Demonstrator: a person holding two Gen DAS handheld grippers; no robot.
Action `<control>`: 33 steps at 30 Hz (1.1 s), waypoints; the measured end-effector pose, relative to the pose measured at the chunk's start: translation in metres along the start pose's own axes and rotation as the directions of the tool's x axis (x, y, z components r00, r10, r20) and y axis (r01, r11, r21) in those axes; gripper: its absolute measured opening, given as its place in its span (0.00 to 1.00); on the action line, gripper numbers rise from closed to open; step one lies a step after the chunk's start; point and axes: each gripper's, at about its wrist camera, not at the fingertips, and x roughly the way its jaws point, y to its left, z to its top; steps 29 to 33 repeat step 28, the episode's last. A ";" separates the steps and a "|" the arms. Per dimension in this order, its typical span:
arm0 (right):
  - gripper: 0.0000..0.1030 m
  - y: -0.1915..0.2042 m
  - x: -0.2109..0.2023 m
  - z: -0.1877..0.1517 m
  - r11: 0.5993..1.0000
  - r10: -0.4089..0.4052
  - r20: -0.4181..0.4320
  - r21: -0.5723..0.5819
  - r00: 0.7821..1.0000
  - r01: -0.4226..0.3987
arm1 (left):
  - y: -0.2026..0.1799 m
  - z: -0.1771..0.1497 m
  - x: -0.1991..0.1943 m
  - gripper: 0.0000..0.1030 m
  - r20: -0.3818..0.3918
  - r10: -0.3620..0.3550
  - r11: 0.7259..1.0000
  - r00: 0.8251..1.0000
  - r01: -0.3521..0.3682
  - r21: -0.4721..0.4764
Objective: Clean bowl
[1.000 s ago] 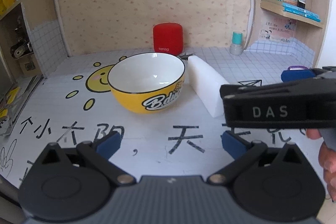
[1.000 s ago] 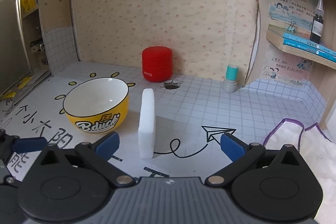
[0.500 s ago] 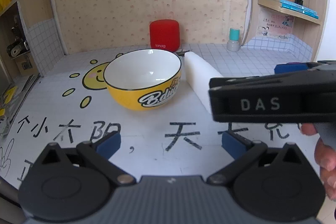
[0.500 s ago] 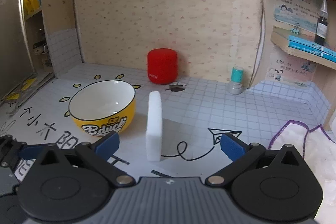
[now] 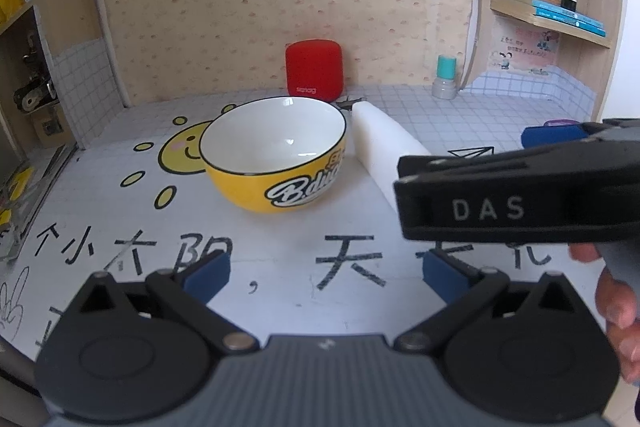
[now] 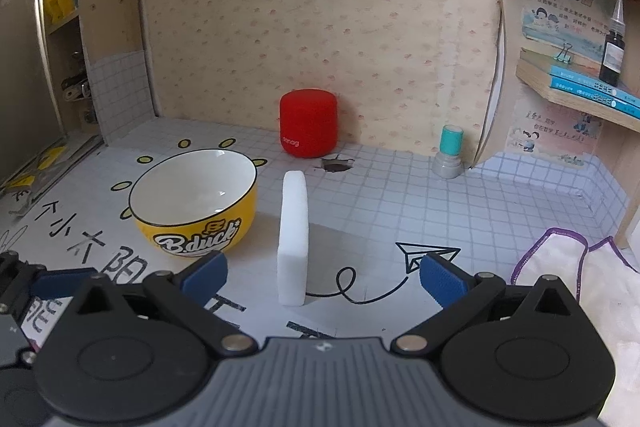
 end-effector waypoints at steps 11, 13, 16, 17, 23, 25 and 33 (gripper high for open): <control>1.00 0.000 0.000 0.000 1.000 0.001 -0.002 0.000 1.000 -0.001 | -0.002 0.000 -0.001 1.00 -0.006 -0.015 1.000 1.000 0.015 -0.003; 1.00 0.001 0.000 0.000 1.000 0.005 -0.001 -0.003 1.000 -0.005 | -0.002 0.000 -0.001 1.00 -0.007 -0.016 1.000 1.000 0.016 -0.004; 1.00 0.003 0.000 0.000 1.000 0.007 0.000 -0.008 1.000 -0.007 | -0.002 0.001 -0.001 1.00 -0.008 -0.013 1.000 1.000 0.013 -0.004; 1.00 0.003 0.000 0.000 1.000 0.008 -0.001 -0.008 1.000 -0.008 | -0.002 0.001 0.000 1.00 -0.008 -0.011 1.000 1.000 0.011 -0.004; 1.00 0.003 0.002 -0.002 1.000 0.003 -0.007 -0.008 1.000 -0.003 | -0.001 0.000 -0.001 1.00 -0.004 -0.006 1.000 1.000 0.006 -0.002; 1.00 0.003 0.002 -0.002 1.000 0.005 -0.008 -0.007 1.000 -0.005 | -0.003 -0.001 -0.002 1.00 0.003 -0.002 1.000 1.000 0.002 0.006; 1.00 0.003 0.001 -0.001 1.000 0.002 -0.007 -0.007 1.000 -0.003 | -0.002 -0.001 -0.002 1.00 0.005 0.003 1.000 1.000 -0.003 0.009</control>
